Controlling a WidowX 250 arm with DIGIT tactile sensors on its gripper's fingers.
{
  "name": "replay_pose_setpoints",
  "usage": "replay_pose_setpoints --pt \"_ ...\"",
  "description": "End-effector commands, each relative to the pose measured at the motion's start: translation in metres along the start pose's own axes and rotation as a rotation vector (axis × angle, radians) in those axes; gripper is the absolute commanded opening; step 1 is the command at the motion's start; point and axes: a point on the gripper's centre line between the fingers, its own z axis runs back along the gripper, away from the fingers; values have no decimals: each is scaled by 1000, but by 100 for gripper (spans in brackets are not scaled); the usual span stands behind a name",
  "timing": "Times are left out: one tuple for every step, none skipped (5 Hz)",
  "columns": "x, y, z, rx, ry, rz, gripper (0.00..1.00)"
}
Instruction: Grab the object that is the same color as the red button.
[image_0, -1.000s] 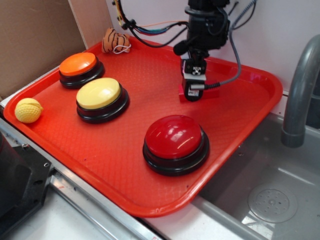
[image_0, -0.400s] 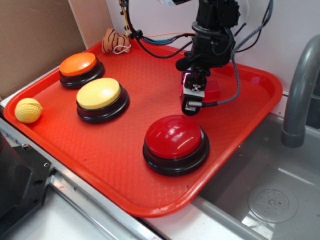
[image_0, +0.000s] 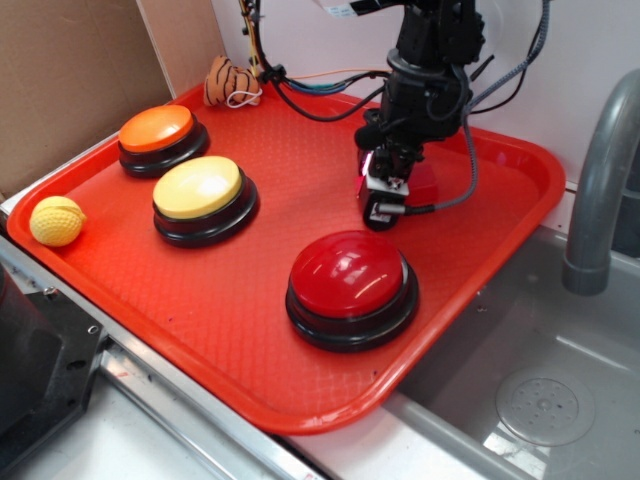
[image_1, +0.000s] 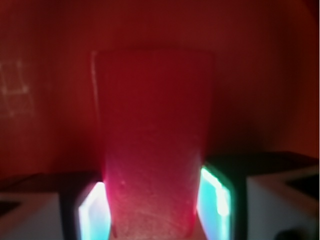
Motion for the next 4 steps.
replay_pose_setpoints --pt "-55 -39 83 -141 -170 233 0" --pt "-95 -49 119 -154 -273 337 0" --pt "-134 -56 156 -121 -327 357 0" --pt "-167 -64 196 -78 -345 355 0"
